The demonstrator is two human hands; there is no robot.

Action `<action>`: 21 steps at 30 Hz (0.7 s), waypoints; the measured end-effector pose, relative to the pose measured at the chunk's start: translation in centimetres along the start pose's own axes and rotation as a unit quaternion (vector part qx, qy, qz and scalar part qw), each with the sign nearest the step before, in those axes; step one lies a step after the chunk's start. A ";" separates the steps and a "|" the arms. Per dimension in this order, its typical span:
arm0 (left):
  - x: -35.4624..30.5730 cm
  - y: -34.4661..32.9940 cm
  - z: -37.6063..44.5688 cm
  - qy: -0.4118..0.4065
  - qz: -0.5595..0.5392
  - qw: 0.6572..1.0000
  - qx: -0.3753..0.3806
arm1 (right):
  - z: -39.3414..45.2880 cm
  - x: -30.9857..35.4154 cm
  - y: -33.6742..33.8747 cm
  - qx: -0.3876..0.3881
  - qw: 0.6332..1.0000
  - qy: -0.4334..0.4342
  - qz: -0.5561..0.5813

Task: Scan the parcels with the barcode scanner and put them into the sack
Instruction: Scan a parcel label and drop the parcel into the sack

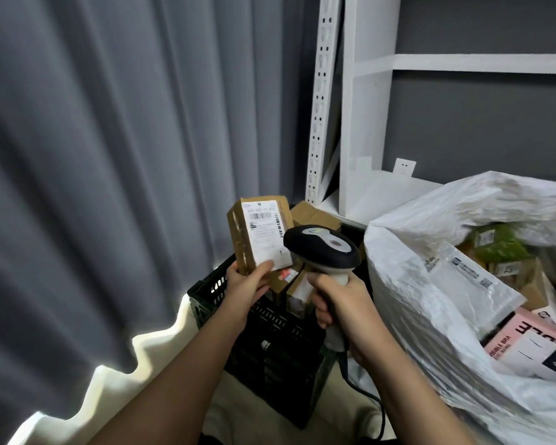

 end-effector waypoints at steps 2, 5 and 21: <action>-0.8 -0.3 -1.2 -0.013 0.012 1.000 -0.019 | -0.4 0.9 0.8 -0.017 0.999 0.027 -0.001; -2.8 -1.6 -3.6 -0.085 0.056 0.994 -0.039 | -2.0 3.5 2.9 -0.055 0.995 0.081 -0.009; -13.4 -30.2 -12.0 -0.238 0.406 0.877 0.100 | -12.8 18.7 21.0 -0.279 0.942 0.173 0.072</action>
Point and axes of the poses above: each hand's wrist, its own z-axis towards the middle knuckle, its own y-axis out of the back of the hand, x = y × z, the point moved 3 cm from there along z, towards the middle knuckle, and after that the axes turned 13 degrees about z, right-handed, at the moved point
